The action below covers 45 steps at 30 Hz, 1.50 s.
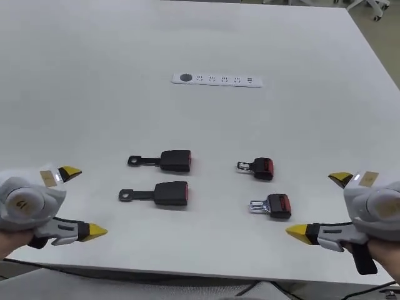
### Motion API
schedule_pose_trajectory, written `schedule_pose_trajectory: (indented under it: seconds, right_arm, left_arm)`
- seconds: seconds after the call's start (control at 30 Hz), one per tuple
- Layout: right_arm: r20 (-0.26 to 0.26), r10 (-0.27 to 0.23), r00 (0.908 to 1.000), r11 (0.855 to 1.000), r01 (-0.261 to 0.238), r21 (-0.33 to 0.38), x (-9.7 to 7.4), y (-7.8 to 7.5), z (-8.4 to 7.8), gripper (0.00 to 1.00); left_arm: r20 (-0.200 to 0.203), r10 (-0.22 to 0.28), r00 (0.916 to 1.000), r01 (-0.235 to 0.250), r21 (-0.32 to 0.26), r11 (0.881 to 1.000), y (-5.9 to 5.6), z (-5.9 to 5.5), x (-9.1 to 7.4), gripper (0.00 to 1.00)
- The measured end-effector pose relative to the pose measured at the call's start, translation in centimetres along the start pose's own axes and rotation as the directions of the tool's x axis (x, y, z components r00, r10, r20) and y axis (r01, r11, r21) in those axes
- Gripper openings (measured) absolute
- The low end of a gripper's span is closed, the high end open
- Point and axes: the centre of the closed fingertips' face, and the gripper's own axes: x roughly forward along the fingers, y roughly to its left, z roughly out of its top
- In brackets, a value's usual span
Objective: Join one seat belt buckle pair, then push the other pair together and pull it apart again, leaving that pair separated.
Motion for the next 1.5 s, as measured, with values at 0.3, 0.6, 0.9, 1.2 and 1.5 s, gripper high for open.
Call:
schedule_pose_trajectory:
  seconds: [0.3, 0.6, 0.9, 1.2, 1.5]
  right_arm:
    - [-0.04, 0.056, 0.9976, 0.993, -0.06, -0.098, 0.7, 0.2, 0.2, 0.72]
    - [-0.056, 0.147, 0.9875, 0.967, -0.155, -0.202, 2.2, 0.9, 1.1, 0.61]
    - [-0.133, 0.215, 0.9676, 0.931, -0.244, -0.273, 4.0, 1.2, -0.3, 0.51]
    - [-0.171, 0.269, 0.9478, 0.905, -0.31, -0.292, 5.6, 1.2, -0.6, 0.42]
    - [-0.231, 0.297, 0.9264, 0.867, -0.363, -0.342, 7.4, 1.2, -1.6, 0.4]
  left_arm:
    - [-0.015, -0.097, 0.9952, 0.098, 0.062, 0.993, -0.9, 1.6, 2.3, 0.77]
    - [-0.028, -0.166, 0.9858, 0.168, 0.105, 0.98, -1.8, 3.2, 4.6, 0.63]
    - [-0.057, -0.244, 0.9682, 0.25, 0.149, 0.957, -2.6, 4.4, 7.0, 0.51]
    - [-0.071, -0.274, 0.959, 0.283, 0.165, 0.945, -2.4, 5.3, 8.7, 0.47]
    - [-0.119, -0.318, 0.9405, 0.335, 0.174, 0.926, -3.3, 5.0, 10.2, 0.44]
